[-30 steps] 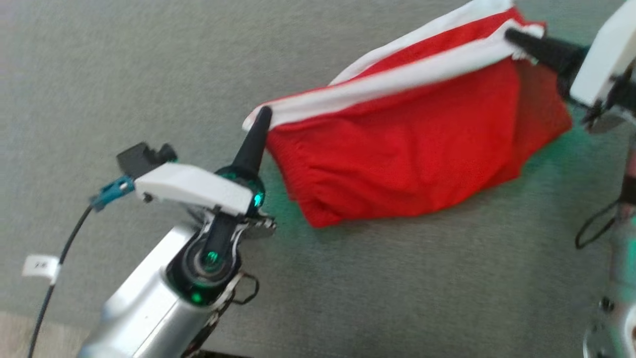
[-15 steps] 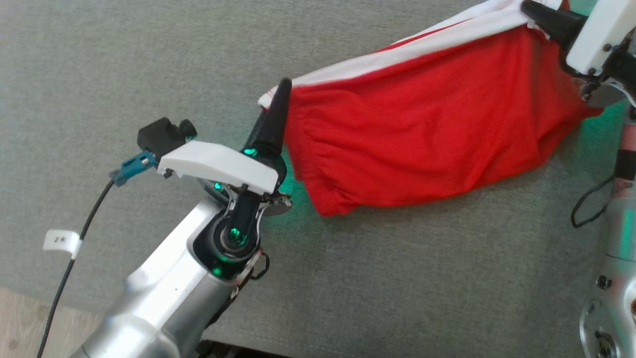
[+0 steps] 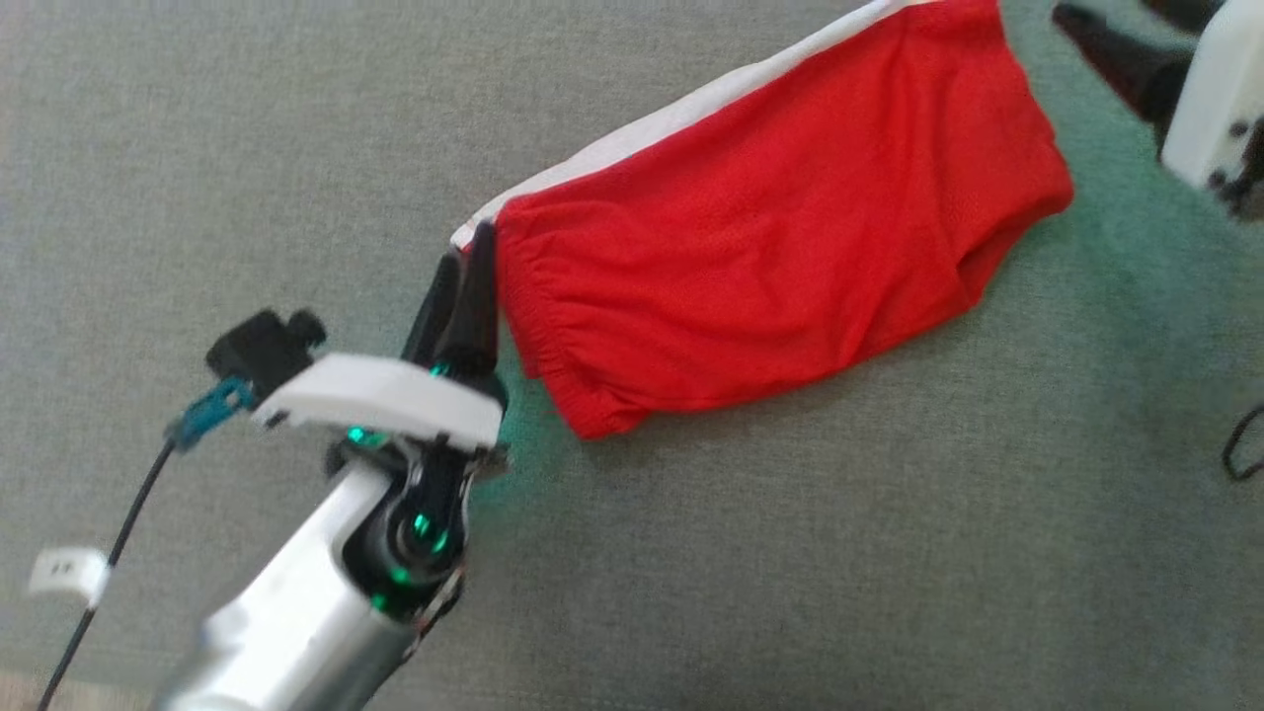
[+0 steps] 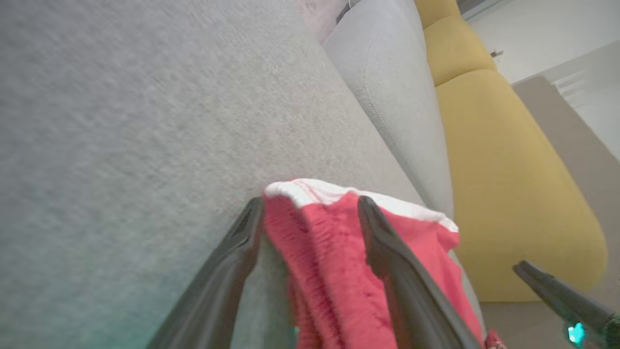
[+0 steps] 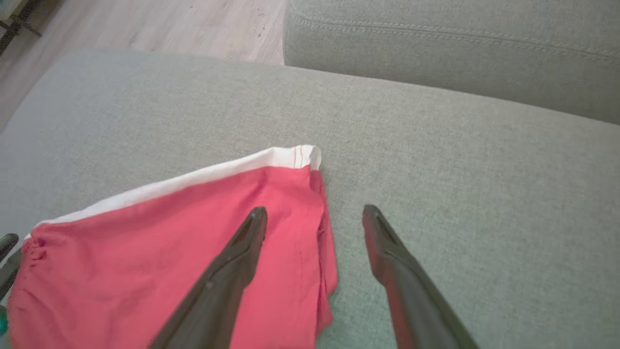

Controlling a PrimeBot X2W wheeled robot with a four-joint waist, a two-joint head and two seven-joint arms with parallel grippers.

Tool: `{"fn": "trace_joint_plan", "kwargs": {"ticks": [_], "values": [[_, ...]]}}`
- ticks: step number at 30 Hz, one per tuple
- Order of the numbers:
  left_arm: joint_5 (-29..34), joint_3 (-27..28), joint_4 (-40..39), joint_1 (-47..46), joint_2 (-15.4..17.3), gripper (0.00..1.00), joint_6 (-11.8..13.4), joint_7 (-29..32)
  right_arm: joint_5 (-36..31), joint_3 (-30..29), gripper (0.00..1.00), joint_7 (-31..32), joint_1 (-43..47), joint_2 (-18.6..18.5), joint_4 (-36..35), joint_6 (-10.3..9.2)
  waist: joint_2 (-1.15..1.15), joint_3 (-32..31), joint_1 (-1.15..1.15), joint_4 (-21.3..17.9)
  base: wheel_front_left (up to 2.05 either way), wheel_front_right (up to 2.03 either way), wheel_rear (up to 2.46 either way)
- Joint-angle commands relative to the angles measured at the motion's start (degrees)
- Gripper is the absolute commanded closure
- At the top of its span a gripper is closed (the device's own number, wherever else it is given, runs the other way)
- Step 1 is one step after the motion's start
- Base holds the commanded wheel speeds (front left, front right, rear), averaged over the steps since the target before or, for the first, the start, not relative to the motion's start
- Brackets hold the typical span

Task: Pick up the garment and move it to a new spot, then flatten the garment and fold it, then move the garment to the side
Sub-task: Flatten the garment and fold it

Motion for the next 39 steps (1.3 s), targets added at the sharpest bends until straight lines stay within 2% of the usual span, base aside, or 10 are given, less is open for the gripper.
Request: {"fn": "trace_joint_plan", "kwargs": {"ticks": [1, 6, 10, 15, 21, 24, 25, 26, 31, 39], "values": [[1.34, 1.22, -1.63, 0.31, 2.50, 0.00, 0.53, -0.66, -0.07, 1.11, 0.00, -0.02, 1.01, -0.02, -2.60, 0.43, 0.00, -0.72, 0.01, -0.40, 0.00, 0.00, 0.00], [14.60, -0.18, -4.43, 0.56, 6.53, 0.00, 5.89, -2.69, -2.61, 2.90, 0.00, -2.41, 3.99, 1.52, -3.06, 0.43, 0.00, -0.90, 0.01, 0.43, 0.00, 0.00, 0.00], [27.51, 3.76, -8.27, 2.09, 5.00, 0.00, 8.83, -3.01, -7.88, 3.59, 0.00, -5.37, 4.35, 3.23, -0.34, 0.43, 0.00, 0.38, 0.01, 2.26, 0.00, 0.00, 0.00], [40.04, 7.36, -10.28, 5.72, 0.52, 0.00, 7.56, -3.03, -15.25, 3.71, 0.00, -9.01, 2.73, 3.94, 6.53, 0.43, 0.00, 1.98, 0.01, 4.80, 0.00, 0.00, 0.00], [48.21, 11.10, -9.91, 9.87, -4.54, 0.00, 3.81, -3.04, -19.71, 1.08, 0.00, -12.03, 0.68, 6.14, 14.93, 0.43, 0.00, 2.46, 0.01, 6.65, 0.00, 0.00, 0.00], [51.58, 12.76, -9.41, 11.18, -6.44, 0.00, 1.80, -3.04, -19.07, 0.16, 0.00, -11.26, 0.39, 8.14, 18.28, 0.43, 0.00, 2.17, 0.01, 6.98, 0.00, 0.00, 0.00], [52.59, 13.41, -9.31, 11.62, -7.02, 0.00, 1.20, -3.04, -18.01, 0.00, 0.76, -10.72, 0.42, 8.87, 18.89, 0.43, 0.00, 1.98, 0.01, 6.93, 0.00, 0.00, 0.00], [53.50, 14.09, -9.20, 12.10, -7.51, 0.00, 0.64, -3.04, -16.77, 0.07, 1.00, -10.17, 0.50, 9.49, 19.26, 0.43, 0.00, 1.72, 0.01, 6.73, 0.00, 0.00, 0.00], [57.13, 18.04, -8.27, 15.41, -9.22, 0.00, -2.40, -3.05, -9.22, -0.42, 1.00, -10.28, 1.99, 12.20, 17.60, 0.43, 0.00, -0.71, 0.01, 3.95, 0.00, 0.00, 0.00], [62.69, 24.14, -6.60, 22.37, -9.56, 0.00, -6.22, -3.05, -2.20, -7.94, 1.00, -12.81, 7.55, 14.21, 14.17, 0.43, 0.00, -7.27, 0.01, -2.62, 0.00, 0.00, 0.00]]}}
